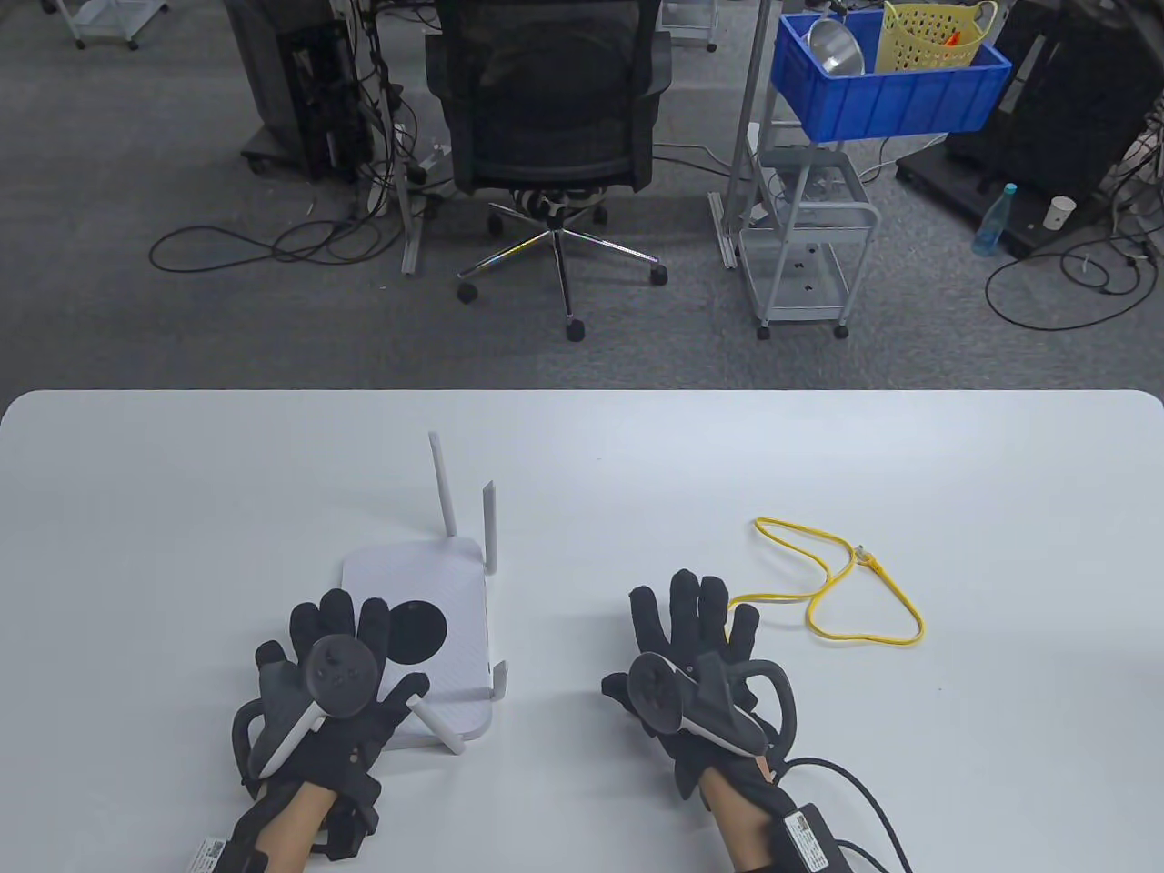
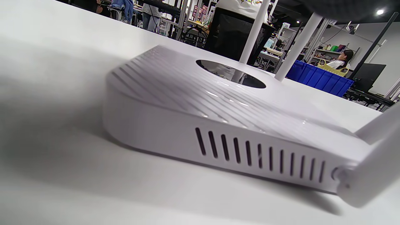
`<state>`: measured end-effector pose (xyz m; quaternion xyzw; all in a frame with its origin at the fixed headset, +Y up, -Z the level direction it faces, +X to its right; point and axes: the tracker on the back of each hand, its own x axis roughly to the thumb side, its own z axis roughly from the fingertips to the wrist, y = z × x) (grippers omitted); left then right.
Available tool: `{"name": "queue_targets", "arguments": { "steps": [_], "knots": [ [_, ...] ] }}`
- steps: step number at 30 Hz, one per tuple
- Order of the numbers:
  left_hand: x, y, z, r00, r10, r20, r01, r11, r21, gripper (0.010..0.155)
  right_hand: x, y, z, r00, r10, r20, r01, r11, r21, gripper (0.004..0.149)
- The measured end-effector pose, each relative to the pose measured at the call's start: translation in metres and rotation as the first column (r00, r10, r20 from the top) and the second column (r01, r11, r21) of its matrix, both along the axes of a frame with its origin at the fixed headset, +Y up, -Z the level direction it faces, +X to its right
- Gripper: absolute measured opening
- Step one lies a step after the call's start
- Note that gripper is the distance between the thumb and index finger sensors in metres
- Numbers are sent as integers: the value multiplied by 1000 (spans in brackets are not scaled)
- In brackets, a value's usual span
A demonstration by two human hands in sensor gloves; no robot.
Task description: Remove ethernet cable from router with right hand
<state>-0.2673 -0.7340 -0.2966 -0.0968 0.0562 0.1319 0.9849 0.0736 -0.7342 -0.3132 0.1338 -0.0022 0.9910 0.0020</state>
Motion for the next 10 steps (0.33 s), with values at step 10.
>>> {"name": "queue_targets", "arguments": {
  "steps": [10],
  "knots": [
    [0,-1,0,1000,-1,-7,1,1000,-14,85,-1,-1,1,1000,1,0,-2,1000,-26,93]
  ]
}}
